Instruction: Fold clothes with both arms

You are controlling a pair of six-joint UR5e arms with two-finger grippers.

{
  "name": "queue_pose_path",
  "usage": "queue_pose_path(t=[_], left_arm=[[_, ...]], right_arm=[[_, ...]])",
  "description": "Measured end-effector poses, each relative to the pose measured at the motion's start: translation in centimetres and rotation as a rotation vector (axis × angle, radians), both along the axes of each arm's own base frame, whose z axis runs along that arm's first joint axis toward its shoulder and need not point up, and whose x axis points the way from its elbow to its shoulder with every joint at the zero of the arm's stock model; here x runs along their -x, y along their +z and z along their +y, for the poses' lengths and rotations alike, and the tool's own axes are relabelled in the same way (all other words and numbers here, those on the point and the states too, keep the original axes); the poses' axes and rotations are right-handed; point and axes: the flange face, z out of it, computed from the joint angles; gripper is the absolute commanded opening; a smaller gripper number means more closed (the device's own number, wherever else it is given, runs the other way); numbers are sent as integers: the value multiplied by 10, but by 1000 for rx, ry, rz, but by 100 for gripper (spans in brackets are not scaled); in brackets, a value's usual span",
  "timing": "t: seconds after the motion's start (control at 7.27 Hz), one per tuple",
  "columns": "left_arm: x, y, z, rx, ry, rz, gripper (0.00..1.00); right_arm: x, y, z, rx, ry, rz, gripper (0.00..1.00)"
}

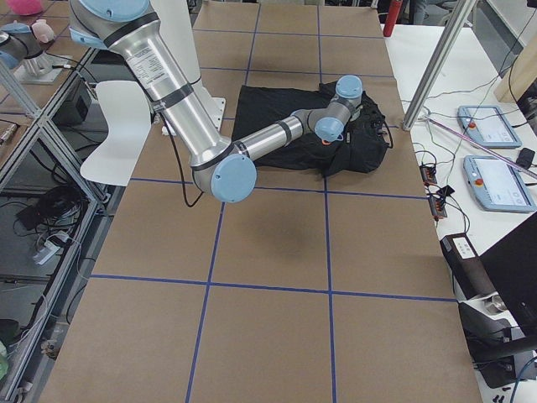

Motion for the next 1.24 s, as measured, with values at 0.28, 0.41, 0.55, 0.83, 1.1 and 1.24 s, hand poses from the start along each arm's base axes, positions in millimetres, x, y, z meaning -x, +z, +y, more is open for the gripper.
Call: queue_pose_path(t=[0.28,0.41,0.55,0.83,1.1,1.24], left_arm=[[0,0,0,0,0,0,100],[0,-1,0,-2,0,1,100],[0,-1,0,-3,0,0,100],[-1,-2,-2,10,-6,5,100],[-48,-26,-26,80,-3,45,100],[-91,-58,-53,99,11,74,100]], right_arm=[[58,-23,-14,14,38,62,0],[80,-24,-18,12,52,96,0],[99,-26,-17,8,56,118,0],[122,-28,-13,2,55,141,99],[128,-27,-11,-3,58,152,100],[126,-32,-10,-10,56,143,100]])
